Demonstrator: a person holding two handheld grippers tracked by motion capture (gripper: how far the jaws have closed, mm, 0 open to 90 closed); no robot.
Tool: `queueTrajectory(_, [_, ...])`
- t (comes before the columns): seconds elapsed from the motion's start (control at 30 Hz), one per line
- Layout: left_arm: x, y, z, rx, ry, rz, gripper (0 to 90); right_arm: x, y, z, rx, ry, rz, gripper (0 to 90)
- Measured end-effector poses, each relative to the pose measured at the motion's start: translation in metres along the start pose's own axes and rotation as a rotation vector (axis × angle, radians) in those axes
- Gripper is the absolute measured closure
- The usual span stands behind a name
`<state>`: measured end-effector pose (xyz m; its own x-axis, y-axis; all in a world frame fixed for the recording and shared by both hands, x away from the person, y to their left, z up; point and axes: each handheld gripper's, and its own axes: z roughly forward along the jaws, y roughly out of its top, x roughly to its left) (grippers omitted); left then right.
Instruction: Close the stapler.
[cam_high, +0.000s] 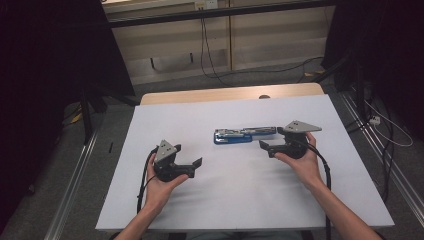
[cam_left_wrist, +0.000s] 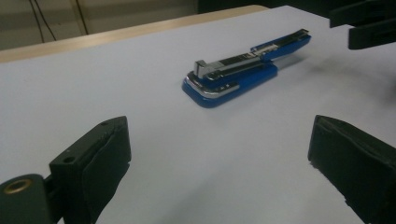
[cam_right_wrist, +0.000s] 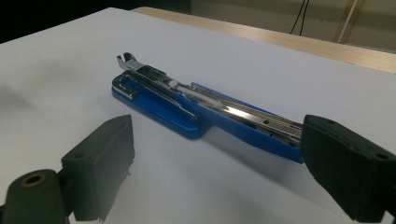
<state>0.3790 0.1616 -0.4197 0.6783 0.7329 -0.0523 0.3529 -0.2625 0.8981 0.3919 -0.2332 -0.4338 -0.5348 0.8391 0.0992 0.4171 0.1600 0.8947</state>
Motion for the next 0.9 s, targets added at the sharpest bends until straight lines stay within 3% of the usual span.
queueTrajectory(0.1, [0.003,0.003,0.007,-0.001,0.032,0.013,5.9,-0.001,0.0,0.0,-0.003,0.002,0.009,15.5])
queueTrajectory(0.27, [0.004,0.003,0.017,0.024,0.04,0.037,5.9,-0.003,-0.001,0.0,-0.009,-0.009,0.015,19.4])
queueTrajectory(0.43, [0.002,0.009,0.029,0.018,0.027,0.038,5.9,-0.004,0.0,0.0,-0.026,-0.004,0.018,29.3])
queueTrajectory(0.6, [0.002,0.017,0.041,0.021,0.038,0.043,6.9,-0.001,0.0,0.0,-0.023,0.004,0.027,33.1])
queueTrajectory(0.77, [0.002,0.024,0.055,0.013,0.03,0.013,9.1,-0.002,0.0,-0.001,-0.025,0.01,0.025,43.0])
queueTrajectory(0.83, [0.001,0.028,0.058,0.025,0.032,0.045,8.9,-0.003,0.0,-0.002,-0.027,0.007,0.021,45.9])
queueTrajectory(0.9, [-0.001,0.031,0.062,0.015,0.028,0.043,9.0,-0.004,0.001,-0.004,-0.031,0.005,0.027,51.0])
